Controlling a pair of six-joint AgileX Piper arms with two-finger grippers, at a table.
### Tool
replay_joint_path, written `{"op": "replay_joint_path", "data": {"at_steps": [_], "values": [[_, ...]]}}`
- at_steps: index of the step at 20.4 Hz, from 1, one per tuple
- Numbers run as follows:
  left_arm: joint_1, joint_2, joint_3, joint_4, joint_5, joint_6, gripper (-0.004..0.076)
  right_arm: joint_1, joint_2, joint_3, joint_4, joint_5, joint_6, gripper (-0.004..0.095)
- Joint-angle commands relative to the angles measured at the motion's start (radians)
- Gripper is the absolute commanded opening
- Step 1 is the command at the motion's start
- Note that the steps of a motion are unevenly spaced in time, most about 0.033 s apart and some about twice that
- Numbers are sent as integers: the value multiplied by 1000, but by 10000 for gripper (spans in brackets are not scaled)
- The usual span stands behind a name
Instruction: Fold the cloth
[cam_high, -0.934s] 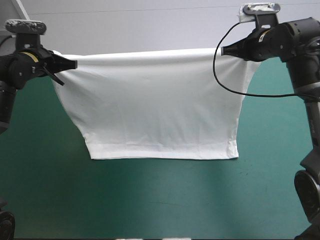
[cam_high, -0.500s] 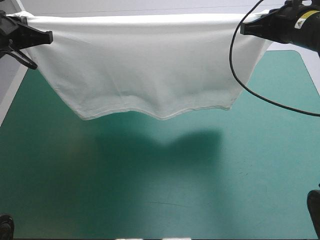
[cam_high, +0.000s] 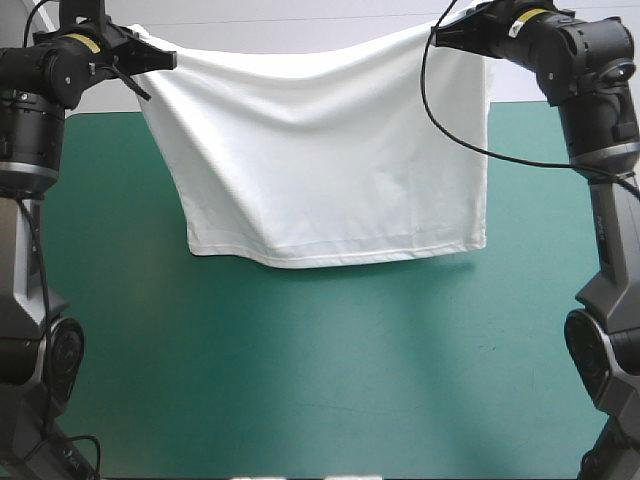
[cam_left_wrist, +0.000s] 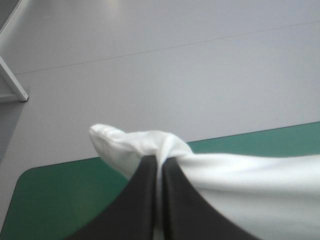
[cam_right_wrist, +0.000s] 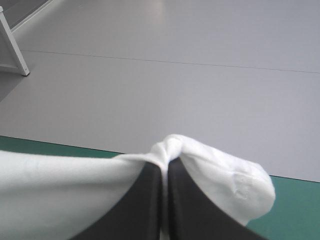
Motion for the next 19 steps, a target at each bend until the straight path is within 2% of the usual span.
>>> {"op": "replay_joint_path", "data": {"at_steps": [1, 3, 6, 9, 11, 12, 14, 16, 19], "values": [[1, 30, -237, 3, -44, 6, -10, -10, -29, -41, -32, -169, -11, -14], [1, 62, -336, 3, -13, 13, -10, -12, -29, -75, -76, -185, -6, -14], [1, 72, -346, 5, -22, 13, -10, -48, -28, -102, -73, -178, 44, -14], [1, 121, -346, 3, 43, 15, -10, -95, 26, -96, 29, -43, 49, -14], [1, 177, -346, -1, 130, 15, -10, -100, 91, -96, 50, 69, 49, -14], [1, 223, -346, -11, 206, 15, -10, -100, 136, -96, 52, 164, 47, -14], [1, 296, -327, -37, 323, -16, -10, -100, 203, -96, 73, 286, 22, -14], [1, 341, -275, -54, 382, -11, -10, -100, 262, -96, 110, 364, -17, -14], [1, 328, -206, -54, 382, -9, -10, -100, 250, -54, 156, 364, -48, -14]]}}
